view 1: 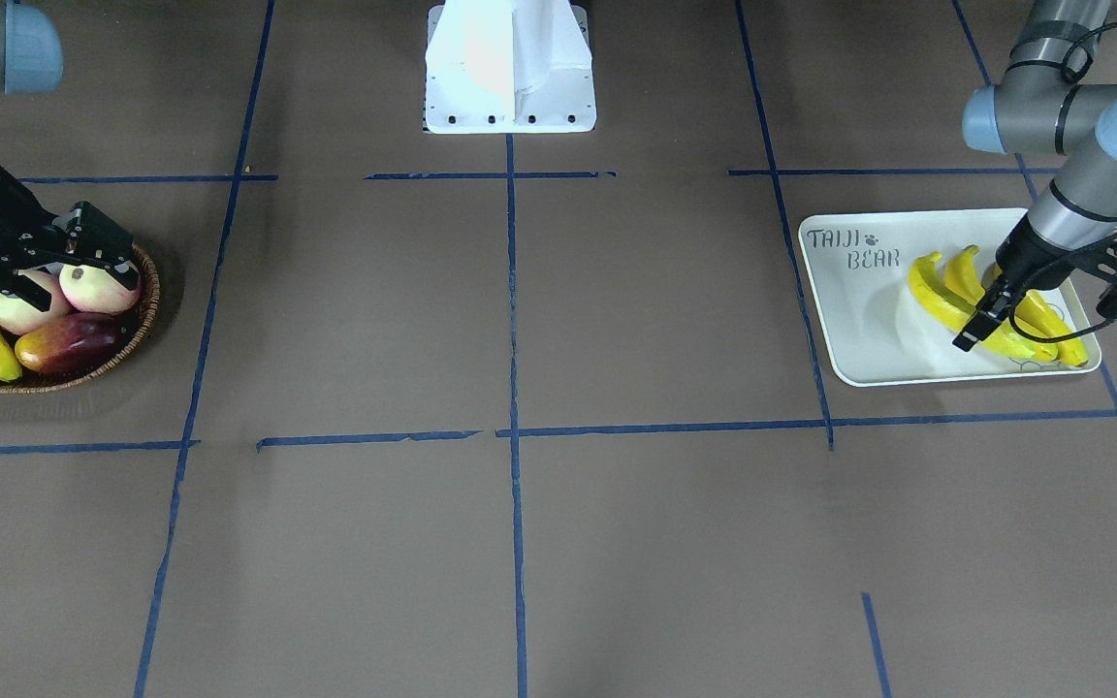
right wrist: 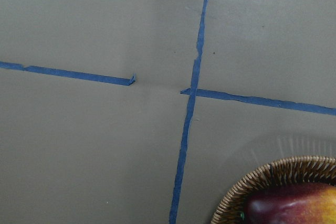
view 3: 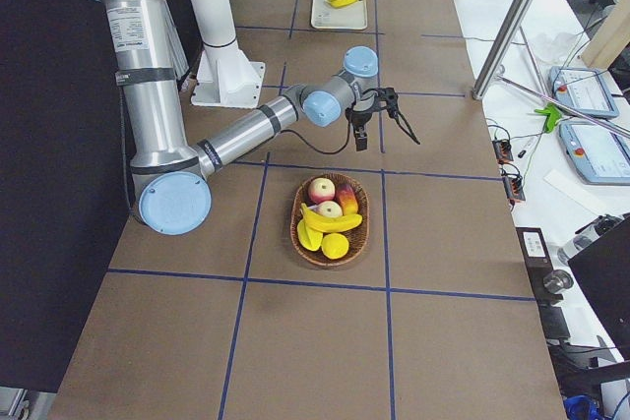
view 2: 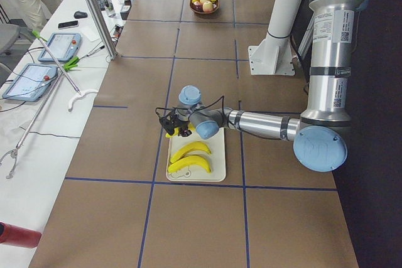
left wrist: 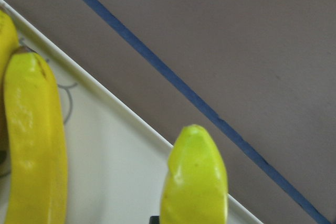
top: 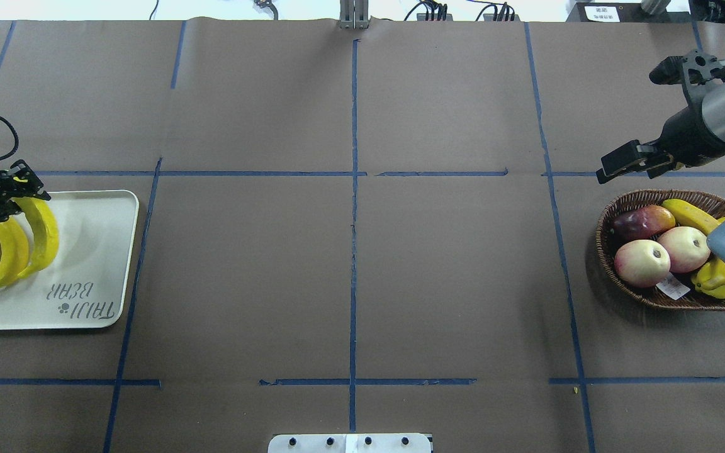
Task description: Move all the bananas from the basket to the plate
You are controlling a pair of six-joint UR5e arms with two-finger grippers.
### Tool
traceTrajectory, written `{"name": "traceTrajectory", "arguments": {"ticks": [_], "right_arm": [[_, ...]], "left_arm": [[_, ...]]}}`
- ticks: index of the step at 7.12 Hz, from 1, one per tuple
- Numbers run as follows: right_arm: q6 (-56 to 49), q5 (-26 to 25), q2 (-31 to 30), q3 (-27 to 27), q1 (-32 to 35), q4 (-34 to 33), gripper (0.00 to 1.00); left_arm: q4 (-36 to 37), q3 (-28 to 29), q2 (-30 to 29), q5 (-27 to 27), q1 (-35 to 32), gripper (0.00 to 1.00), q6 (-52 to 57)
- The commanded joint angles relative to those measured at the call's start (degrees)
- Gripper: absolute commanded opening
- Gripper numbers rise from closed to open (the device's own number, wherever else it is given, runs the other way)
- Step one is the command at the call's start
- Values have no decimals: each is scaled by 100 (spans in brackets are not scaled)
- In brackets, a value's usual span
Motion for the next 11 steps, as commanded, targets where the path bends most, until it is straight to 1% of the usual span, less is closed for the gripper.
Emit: {"name": "traceTrajectory", "arguments": {"ticks": [1,2,3,4,5,6,7,8,9,10,11], "right_arm": [[-15,56,-11,35,39,3,100],[-6,48,-2,43,39,12,100],[-6,48,-11,52,65,12,100],[-15,48,-46,61,100,3,100],[-24,48,-124,61,188,3,100],[-189,48,-282,70,345,-5,100],[-695,39,-518,70,538,-23,100],[-1048,-13,-590,70,714,-232,100],[-1531,-110,-600,157,847,-773,100],[-2005,-798,-931,306,778,-1057,99],[-2071,-1431,-1247,420,751,-999,99]], "left_arm": [[-9,210,-14,30,0,30,20],[-17,210,12,30,-17,57,377],[-17,166,65,4,-52,100,650],[9,88,74,-153,-218,100,931],[18,52,65,-833,-698,100,1204],[53,-227,-22,-1614,-1190,100,1267],[53,-586,-23,-1726,-1160,100,1277],[53,-825,-57,-1719,-1047,100,1277],[53,-923,-110,-1666,-854,100,1286],[53,-1072,-102,-1509,-609,100,1286],[53,-1099,-93,-1403,-511,100,1286]]}}
